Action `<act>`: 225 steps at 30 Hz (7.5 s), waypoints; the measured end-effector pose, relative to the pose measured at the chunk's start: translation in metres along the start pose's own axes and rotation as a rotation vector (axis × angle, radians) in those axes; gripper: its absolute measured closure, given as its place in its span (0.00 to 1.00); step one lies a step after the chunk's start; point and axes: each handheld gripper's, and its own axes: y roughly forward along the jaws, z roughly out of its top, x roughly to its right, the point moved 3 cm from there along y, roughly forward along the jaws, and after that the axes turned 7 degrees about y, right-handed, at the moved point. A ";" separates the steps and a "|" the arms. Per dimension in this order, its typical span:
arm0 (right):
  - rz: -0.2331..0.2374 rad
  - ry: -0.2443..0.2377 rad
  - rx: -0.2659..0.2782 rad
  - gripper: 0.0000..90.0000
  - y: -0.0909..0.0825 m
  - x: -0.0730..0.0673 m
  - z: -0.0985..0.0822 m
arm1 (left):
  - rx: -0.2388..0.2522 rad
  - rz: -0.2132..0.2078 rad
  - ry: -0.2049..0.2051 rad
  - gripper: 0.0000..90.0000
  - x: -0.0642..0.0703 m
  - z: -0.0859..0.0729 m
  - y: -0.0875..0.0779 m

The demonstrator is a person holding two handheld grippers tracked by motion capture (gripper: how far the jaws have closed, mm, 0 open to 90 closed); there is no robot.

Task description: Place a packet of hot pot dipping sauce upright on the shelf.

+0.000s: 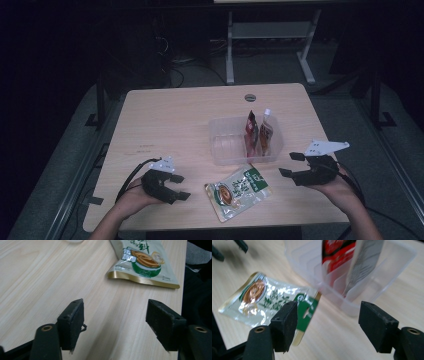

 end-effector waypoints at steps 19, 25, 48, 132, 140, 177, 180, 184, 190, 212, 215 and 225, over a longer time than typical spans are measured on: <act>0.120 -0.041 -0.086 0.30 0.045 -0.018 -0.024 | 0.052 0.006 0.139 0.85 0.047 0.062 0.052; 0.121 -0.051 -0.102 0.30 0.049 -0.019 -0.026 | -0.018 0.045 0.119 0.49 0.034 0.071 0.078; 0.152 0.041 -0.113 0.29 0.050 -0.013 -0.025 | -0.030 -0.009 0.101 0.92 0.024 0.065 0.100; 0.643 -0.100 0.101 1.00 0.066 -0.093 0.057 | 0.128 0.121 0.054 0.34 -0.013 0.018 -0.002; 0.611 -0.144 0.121 1.00 0.056 -0.094 0.072 | 0.104 0.122 0.035 0.23 -0.021 0.013 0.002; 0.486 -0.172 0.222 1.00 0.054 -0.053 0.146 | 0.101 0.117 0.023 0.23 -0.022 0.010 0.003; 0.470 -0.173 0.216 1.00 0.058 -0.048 0.150 | 0.088 0.118 0.033 0.23 -0.023 0.010 0.003; 0.449 -0.167 0.202 1.00 0.065 -0.044 0.155 | 0.085 0.116 0.039 0.23 -0.022 0.010 0.003; 0.414 -0.147 0.181 1.00 0.080 -0.037 0.157 | 0.082 0.114 0.042 0.23 -0.023 0.010 0.003; 0.405 -0.154 0.112 1.00 0.104 -0.044 0.153 | 0.070 0.105 0.048 0.23 -0.021 0.010 0.006; 0.370 -0.157 0.054 1.00 0.115 -0.045 0.145 | 0.075 0.105 0.047 0.23 -0.021 0.010 0.006; 0.365 -0.133 0.058 0.98 0.120 -0.042 0.141 | 0.073 0.101 0.040 0.23 -0.021 0.010 0.007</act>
